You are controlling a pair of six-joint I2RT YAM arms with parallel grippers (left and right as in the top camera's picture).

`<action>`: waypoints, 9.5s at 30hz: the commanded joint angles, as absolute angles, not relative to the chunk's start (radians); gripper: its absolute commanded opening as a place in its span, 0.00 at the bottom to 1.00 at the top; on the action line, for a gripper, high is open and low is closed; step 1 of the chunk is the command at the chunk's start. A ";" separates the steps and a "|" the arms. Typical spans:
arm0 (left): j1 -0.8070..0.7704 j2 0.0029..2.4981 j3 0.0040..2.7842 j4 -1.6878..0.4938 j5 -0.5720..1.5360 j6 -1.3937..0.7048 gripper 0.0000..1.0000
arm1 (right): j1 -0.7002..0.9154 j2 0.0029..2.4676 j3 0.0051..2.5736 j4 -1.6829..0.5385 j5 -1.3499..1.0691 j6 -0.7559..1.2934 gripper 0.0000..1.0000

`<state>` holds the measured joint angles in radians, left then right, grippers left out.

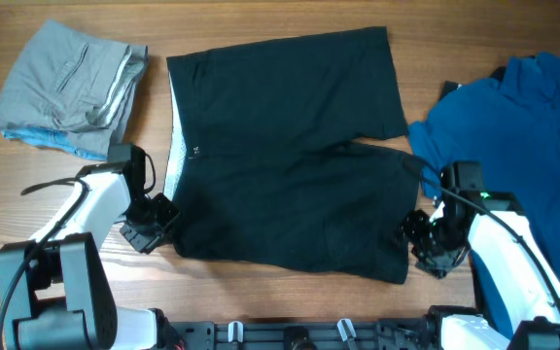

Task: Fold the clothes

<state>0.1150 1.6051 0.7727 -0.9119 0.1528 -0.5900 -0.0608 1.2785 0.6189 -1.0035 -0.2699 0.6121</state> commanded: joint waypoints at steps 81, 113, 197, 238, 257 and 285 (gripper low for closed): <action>0.121 1.687 1.164 -0.907 -0.031 -0.429 0.59 | -0.076 1.945 1.316 -0.638 -0.390 0.318 0.64; 0.121 1.687 1.166 -0.859 0.096 -0.283 0.73 | -0.113 1.588 1.028 -0.764 -0.117 0.440 0.82; 0.094 1.145 1.172 -1.067 0.010 -0.317 0.04 | -0.027 1.128 1.027 -0.875 -0.180 0.246 0.04; 0.094 1.596 0.868 -0.514 0.093 -0.293 0.61 | -0.026 1.676 1.026 -0.599 -0.426 0.189 0.61; 0.093 1.706 0.955 -0.004 0.240 -0.187 0.66 | -0.025 1.835 1.026 -0.195 -0.281 0.239 0.63; 0.077 1.978 0.957 0.220 0.441 -0.278 0.04 | -0.025 1.850 1.026 -0.191 -0.283 0.239 0.49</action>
